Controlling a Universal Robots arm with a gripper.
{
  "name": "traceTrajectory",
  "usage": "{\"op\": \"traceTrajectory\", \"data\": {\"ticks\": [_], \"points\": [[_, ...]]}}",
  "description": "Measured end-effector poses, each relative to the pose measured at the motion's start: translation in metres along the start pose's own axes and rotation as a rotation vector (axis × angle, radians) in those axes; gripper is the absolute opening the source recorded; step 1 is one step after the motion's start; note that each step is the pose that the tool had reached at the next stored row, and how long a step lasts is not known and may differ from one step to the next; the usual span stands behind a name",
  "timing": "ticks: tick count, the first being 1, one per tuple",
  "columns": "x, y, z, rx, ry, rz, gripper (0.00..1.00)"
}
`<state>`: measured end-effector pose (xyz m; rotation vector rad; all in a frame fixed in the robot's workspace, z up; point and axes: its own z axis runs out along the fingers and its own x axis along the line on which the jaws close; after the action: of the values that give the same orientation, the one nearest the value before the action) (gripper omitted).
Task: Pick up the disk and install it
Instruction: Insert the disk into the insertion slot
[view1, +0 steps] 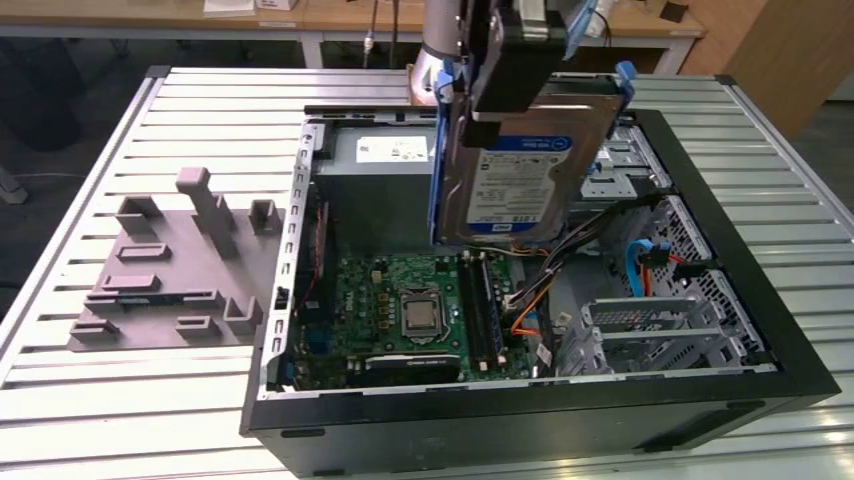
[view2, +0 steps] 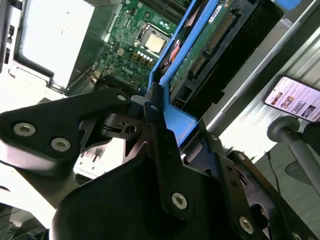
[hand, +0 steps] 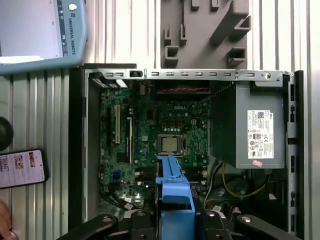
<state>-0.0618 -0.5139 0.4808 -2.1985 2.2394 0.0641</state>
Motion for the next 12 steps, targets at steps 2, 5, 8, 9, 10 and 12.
{"op": "traceTrajectory", "data": {"ticks": [2,5,8,9,10,12], "points": [[0.0027,-0.0063,0.0001,0.0000,0.0000,0.000,0.36],[0.0086,-0.0111,0.0004,0.0000,0.0000,0.000,0.36],[0.0169,-0.0126,0.0008,0.0000,0.0000,0.000,0.36],[0.0199,-0.0129,0.0011,0.0001,-0.0001,0.000,0.36],[0.0227,-0.0131,0.0011,0.0000,0.0001,0.000,0.36],[0.0278,-0.0139,0.0013,0.0000,0.0001,0.000,0.36]]}}
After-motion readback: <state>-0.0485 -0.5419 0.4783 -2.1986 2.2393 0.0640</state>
